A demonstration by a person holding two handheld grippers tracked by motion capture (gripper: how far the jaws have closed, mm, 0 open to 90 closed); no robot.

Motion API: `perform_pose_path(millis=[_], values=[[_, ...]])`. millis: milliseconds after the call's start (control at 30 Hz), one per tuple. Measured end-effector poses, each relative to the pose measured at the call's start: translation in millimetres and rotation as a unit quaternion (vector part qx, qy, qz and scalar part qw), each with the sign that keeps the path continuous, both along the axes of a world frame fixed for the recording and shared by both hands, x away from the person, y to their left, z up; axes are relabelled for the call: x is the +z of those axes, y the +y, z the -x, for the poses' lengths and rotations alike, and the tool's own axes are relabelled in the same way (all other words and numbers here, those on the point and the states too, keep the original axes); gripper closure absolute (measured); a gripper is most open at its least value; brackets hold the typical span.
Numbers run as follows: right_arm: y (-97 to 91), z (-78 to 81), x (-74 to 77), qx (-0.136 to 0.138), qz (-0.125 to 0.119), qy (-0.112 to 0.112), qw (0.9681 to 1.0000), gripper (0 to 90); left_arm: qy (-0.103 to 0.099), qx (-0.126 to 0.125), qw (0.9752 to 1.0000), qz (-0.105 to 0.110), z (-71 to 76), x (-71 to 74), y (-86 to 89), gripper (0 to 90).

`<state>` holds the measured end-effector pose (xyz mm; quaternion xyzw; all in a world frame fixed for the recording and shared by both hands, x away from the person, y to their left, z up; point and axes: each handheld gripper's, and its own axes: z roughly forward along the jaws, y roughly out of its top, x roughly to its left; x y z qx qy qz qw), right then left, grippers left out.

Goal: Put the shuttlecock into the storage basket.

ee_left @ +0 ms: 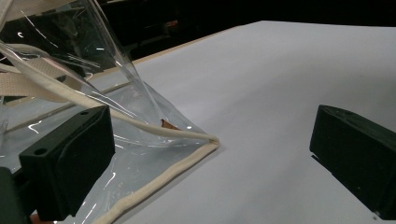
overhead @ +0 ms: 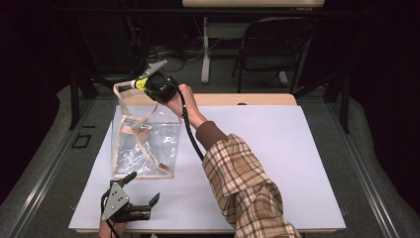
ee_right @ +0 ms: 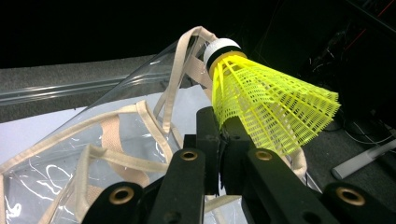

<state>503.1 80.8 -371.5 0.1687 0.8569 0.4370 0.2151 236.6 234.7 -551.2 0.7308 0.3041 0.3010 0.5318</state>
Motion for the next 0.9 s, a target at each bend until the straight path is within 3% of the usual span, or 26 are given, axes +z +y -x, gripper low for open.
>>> perform_pose_path(millis=[700, 900], values=[[7.8, -3.7, -9.4, -0.002, 0.009, 0.012, 0.9999, 86.8, -0.001, -0.001, 1.0, 0.0, 0.4, 0.2, 0.3, 0.0], [6.0, -3.7, -8.7, -0.003, 0.003, 0.017, 0.9998, 65.0, -0.001, 0.0, 1.0, 0.0, 0.6, 0.2, 0.4, 0.0]])
